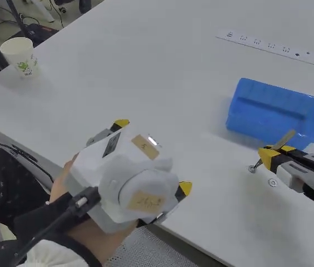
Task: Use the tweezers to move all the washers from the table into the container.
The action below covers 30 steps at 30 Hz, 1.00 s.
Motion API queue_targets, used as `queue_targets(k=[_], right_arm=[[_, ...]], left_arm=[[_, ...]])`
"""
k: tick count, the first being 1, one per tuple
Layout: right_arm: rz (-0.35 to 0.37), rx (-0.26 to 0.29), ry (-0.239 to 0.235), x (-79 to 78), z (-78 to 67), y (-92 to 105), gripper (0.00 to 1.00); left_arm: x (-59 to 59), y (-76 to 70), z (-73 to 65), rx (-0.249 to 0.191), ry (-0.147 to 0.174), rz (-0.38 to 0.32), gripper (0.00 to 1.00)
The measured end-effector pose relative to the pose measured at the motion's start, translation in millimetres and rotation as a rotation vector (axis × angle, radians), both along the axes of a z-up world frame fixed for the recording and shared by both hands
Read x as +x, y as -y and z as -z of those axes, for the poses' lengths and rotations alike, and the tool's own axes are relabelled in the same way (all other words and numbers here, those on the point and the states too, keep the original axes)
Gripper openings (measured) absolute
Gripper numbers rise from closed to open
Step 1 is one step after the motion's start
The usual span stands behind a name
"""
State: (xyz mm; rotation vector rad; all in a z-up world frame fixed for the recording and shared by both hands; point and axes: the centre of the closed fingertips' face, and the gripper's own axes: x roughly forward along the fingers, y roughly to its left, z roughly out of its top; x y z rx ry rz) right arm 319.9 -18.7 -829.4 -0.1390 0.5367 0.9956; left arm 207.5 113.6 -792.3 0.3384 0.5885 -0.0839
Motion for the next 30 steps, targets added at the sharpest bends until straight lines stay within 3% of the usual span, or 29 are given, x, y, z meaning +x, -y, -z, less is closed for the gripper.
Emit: queue_targets(k=[11,21,28,30], right_arm=[[-0.011,-0.019,0.026,-3.7,0.1,-0.5,0.04],[-0.048,-0.076,0.074,-8.4,0.2,-3.2,0.04],[-0.058,-0.111,0.078,-8.5,4.1,-3.0,0.04],[-0.055,-0.098,0.102,-6.9,1.4,-3.5,0.03]], left_arm=[[-0.1,0.0,1.4,0.004,-0.006,0.001,0.87],[-0.3,-0.3,1.4,0.007,-0.008,-0.001,0.87],[-0.6,-0.6,2.0,0.01,-0.012,-0.002,0.87],[-0.6,-0.8,1.9,0.01,-0.012,-0.003,0.87]])
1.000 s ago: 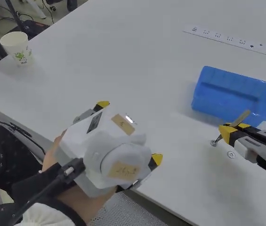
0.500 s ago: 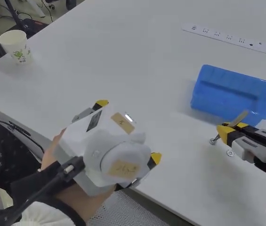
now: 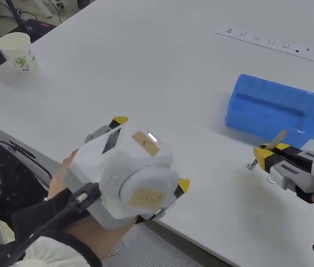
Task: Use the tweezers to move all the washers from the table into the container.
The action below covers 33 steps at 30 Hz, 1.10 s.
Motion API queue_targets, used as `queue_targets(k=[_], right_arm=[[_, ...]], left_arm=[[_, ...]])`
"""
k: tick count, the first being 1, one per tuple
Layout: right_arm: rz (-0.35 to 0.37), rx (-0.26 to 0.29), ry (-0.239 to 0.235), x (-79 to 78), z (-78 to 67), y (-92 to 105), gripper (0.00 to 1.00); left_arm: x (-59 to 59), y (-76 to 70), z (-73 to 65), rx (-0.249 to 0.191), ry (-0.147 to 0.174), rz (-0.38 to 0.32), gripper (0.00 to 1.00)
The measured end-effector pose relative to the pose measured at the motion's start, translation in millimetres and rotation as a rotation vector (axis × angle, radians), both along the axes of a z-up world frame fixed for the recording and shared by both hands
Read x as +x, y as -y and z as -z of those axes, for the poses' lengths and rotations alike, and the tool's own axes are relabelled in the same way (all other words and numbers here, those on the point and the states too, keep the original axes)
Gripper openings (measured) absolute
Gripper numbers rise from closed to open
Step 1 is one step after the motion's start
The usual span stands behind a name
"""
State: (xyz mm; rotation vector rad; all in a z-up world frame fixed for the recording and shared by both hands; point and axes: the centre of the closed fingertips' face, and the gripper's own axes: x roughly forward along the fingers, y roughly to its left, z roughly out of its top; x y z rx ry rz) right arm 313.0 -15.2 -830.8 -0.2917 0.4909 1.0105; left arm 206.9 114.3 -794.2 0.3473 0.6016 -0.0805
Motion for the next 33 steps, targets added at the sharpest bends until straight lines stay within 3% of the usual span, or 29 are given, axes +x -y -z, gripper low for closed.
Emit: queue_targets(k=[8,16,21,28,33], right_arm=[[-0.003,0.013,-0.018,2.2,0.1,0.1,0.02],[0.005,0.022,0.009,1.0,0.5,-0.9,0.02],[0.039,0.047,-0.026,4.8,0.6,0.2,0.01],[0.041,0.025,-0.064,5.1,0.0,-0.4,0.02],[0.042,0.037,-0.049,8.2,-10.8,1.6,0.02]], left_arm=[[-0.3,-0.4,0.3,0.002,-0.003,-0.001,0.86],[-0.6,-0.2,0.8,0.003,-0.004,0.001,0.86],[-0.5,-0.4,0.4,0.004,-0.001,0.001,0.86],[-0.9,-1.6,0.0,0.007,0.001,-0.004,0.86],[-1.2,-1.9,-0.6,0.009,0.003,-0.006,0.86]])
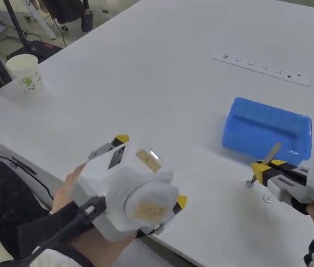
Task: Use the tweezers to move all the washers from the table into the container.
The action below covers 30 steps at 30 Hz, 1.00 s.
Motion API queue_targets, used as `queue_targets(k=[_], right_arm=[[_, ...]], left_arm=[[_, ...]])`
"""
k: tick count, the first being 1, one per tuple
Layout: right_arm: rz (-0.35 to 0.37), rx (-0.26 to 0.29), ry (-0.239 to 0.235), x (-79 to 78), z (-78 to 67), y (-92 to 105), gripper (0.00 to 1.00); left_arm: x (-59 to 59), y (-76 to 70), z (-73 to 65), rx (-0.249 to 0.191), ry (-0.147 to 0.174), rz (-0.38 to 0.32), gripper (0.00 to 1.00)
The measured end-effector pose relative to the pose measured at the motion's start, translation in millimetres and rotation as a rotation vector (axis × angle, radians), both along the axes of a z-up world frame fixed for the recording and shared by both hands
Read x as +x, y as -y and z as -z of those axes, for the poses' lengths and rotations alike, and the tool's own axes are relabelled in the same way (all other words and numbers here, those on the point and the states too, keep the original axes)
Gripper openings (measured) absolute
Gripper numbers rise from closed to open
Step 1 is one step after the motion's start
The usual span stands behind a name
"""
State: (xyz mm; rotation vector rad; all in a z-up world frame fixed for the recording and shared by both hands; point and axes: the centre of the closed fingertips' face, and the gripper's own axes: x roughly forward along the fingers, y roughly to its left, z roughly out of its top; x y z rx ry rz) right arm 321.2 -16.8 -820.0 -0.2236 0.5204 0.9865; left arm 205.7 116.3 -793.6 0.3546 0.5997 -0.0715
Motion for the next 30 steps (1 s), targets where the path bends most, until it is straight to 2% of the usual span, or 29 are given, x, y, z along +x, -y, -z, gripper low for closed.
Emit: queue_targets(k=[10,11,13,19,30], right_arm=[[-0.003,0.03,0.027,3.5,-25.1,-3.4,0.02],[-0.002,0.032,0.031,4.3,-27.4,-3.5,0.01],[-0.001,0.035,0.041,6.4,-32.7,-3.2,0.01],[0.014,0.041,0.046,13.5,-42.1,-1.2,0.02],[0.014,0.031,0.096,27.2,-60.0,0.4,0.02]], left_arm=[[-0.7,0.9,2.2,0.007,-0.012,0.007,0.86],[-0.9,0.4,0.9,0.009,-0.007,0.005,0.86],[0.1,2.3,-4.2,-0.013,0.021,0.009,0.86],[1.0,2.1,-7.0,-0.022,0.038,0.006,0.87],[2.3,4.3,-5.5,-0.022,0.033,0.018,0.88]])
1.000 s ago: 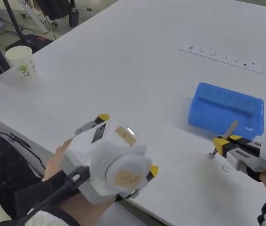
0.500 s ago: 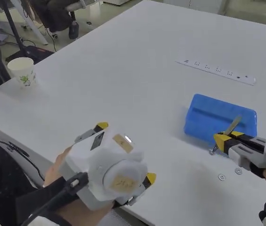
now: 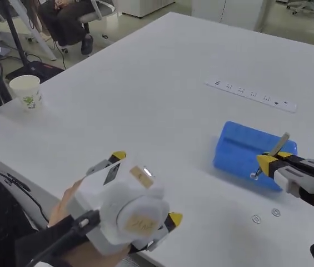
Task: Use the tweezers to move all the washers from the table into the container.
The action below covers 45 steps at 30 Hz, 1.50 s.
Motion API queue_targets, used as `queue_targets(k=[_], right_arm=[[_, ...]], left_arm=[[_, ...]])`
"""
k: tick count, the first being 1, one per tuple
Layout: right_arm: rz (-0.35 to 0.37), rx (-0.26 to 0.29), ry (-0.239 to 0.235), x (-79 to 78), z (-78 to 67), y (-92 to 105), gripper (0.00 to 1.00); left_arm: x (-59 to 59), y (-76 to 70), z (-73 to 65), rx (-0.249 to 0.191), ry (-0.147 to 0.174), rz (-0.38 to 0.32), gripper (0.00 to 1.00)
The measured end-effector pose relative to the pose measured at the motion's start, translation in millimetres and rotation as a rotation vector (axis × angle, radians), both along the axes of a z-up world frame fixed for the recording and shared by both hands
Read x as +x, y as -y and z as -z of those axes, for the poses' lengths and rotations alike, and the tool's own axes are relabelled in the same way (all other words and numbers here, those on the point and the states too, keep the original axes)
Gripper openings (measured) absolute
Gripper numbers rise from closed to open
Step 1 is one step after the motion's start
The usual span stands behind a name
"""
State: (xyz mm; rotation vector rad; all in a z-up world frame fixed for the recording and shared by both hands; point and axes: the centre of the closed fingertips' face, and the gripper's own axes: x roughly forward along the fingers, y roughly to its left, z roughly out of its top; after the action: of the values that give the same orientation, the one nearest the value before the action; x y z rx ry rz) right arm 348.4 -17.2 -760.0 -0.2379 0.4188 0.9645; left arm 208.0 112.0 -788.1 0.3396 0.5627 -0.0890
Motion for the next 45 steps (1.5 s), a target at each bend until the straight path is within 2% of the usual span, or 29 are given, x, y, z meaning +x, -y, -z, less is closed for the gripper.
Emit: queue_targets(k=[9,15,16,20,21,24,28,30,31,39,41,43,45], right_arm=[[0.004,0.008,0.019,9.9,-8.7,-2.4,0.02],[0.001,0.006,0.031,17.3,-11.7,-4.7,0.02],[-0.002,0.005,0.032,18.9,-12.5,-5.7,0.02],[-0.009,0.005,0.05,24.8,-16.5,-8.8,0.02],[-0.009,0.006,0.051,25.8,-17.0,-9.4,0.02],[-0.007,0.009,0.056,30.0,-17.8,-11.2,0.02],[0.002,0.019,0.047,35.6,-17.2,-13.2,0.02],[0.006,0.022,0.048,37.9,-16.3,-13.8,0.02],[0.007,0.02,0.052,39.2,-15.6,-14.1,0.02],[0.016,0.01,0.041,46.2,-4.6,-13.8,0.02],[0.019,0.008,0.036,48.8,-1.2,-13.7,0.02],[0.024,0.01,0.027,51.2,2.0,-14.1,0.02],[0.029,0.005,0.027,53.4,5.9,-13.9,0.02]], left_arm=[[-0.9,7.7,1.5,-0.019,-0.008,0.032,0.89],[-1.5,16.1,1.5,-0.067,-0.022,0.071,0.91],[-2.8,18.3,2.8,-0.077,-0.035,0.08,0.91],[-2.6,22.0,-4.7,-0.111,-0.018,0.104,0.92],[-2.3,23.7,-7.2,-0.132,-0.014,0.112,0.93],[-0.1,24.4,-11.4,-0.152,-0.018,0.137,0.94],[2.8,31.4,-17.8,-0.179,-0.009,0.219,0.96],[2.4,33.9,-17.4,-0.167,-0.012,0.257,0.96],[2.6,35.0,-18.3,-0.161,-0.002,0.271,0.97],[-3.5,49.5,-14.2,-0.176,-0.009,0.367,0.99],[-4.8,55.1,-12.8,-0.179,-0.002,0.401,0.99],[-4.9,58.0,-11.0,-0.187,-0.002,0.404,0.99],[-4.9,59.0,-8.3,-0.164,0.002,0.411,0.98]])
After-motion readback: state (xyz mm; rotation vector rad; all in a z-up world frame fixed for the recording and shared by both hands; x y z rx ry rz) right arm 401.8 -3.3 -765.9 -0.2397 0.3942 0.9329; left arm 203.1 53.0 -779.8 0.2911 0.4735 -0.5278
